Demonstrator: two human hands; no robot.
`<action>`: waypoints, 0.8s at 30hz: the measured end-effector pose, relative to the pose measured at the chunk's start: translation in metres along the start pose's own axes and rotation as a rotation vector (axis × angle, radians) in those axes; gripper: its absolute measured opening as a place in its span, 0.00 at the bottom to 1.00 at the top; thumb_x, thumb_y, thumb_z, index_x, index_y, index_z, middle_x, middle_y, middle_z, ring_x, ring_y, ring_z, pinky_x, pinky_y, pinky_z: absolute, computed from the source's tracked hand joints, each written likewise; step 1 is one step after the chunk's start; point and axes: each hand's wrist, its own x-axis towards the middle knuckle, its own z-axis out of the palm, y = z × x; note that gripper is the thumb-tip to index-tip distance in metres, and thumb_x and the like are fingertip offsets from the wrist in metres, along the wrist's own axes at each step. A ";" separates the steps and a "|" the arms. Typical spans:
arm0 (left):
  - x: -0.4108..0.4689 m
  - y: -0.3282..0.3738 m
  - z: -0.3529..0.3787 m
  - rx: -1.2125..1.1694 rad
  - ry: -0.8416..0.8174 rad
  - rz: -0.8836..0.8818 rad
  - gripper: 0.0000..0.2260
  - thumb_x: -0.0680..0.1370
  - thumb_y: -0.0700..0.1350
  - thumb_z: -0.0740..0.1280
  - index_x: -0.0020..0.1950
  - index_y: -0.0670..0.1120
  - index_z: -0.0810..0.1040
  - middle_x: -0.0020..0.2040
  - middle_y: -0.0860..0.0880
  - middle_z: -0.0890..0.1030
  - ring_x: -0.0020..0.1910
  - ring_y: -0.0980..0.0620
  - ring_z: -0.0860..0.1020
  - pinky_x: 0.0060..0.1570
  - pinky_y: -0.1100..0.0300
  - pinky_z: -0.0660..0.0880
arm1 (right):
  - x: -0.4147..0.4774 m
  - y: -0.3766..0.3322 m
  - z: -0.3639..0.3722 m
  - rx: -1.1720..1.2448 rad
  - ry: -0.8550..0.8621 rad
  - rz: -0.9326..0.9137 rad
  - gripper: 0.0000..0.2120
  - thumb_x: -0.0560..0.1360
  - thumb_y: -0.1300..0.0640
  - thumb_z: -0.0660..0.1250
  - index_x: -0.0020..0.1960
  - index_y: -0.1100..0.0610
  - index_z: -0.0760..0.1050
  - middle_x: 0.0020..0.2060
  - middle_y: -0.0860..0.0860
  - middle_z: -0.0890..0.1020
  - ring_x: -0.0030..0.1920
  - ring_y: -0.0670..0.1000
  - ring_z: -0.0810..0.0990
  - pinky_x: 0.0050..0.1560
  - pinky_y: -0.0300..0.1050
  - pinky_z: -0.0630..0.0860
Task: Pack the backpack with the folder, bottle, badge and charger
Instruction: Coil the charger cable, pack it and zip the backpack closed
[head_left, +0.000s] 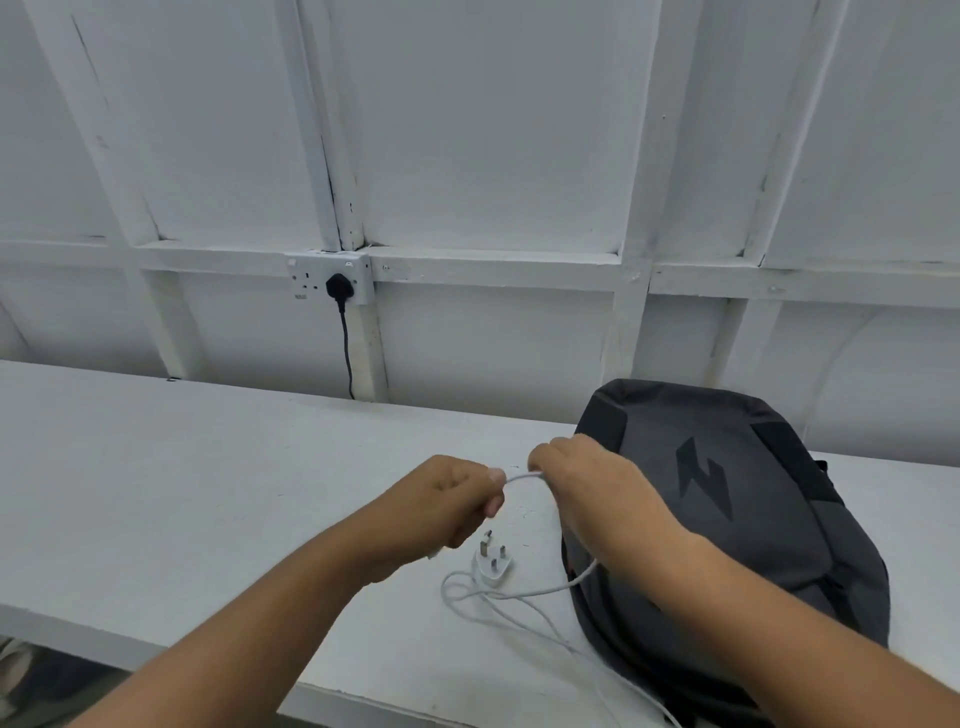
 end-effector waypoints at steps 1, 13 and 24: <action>-0.003 0.004 0.000 -0.251 0.013 0.001 0.17 0.83 0.52 0.60 0.36 0.47 0.74 0.28 0.52 0.65 0.28 0.52 0.60 0.31 0.60 0.60 | 0.000 0.002 0.003 0.158 0.017 0.116 0.14 0.70 0.70 0.71 0.48 0.53 0.78 0.39 0.48 0.80 0.38 0.53 0.79 0.32 0.46 0.74; 0.033 0.062 -0.003 -0.946 0.354 0.359 0.14 0.84 0.46 0.58 0.54 0.40 0.81 0.43 0.45 0.86 0.41 0.51 0.85 0.43 0.62 0.81 | -0.023 -0.088 0.008 0.844 -0.257 0.303 0.09 0.84 0.45 0.50 0.48 0.45 0.63 0.31 0.49 0.72 0.30 0.47 0.67 0.33 0.52 0.65; 0.030 -0.017 -0.008 0.237 0.312 0.310 0.14 0.85 0.48 0.60 0.48 0.47 0.84 0.41 0.55 0.86 0.41 0.56 0.83 0.44 0.62 0.79 | -0.003 -0.068 -0.079 0.242 -0.298 0.018 0.11 0.85 0.45 0.50 0.54 0.50 0.66 0.47 0.49 0.80 0.46 0.58 0.79 0.44 0.52 0.71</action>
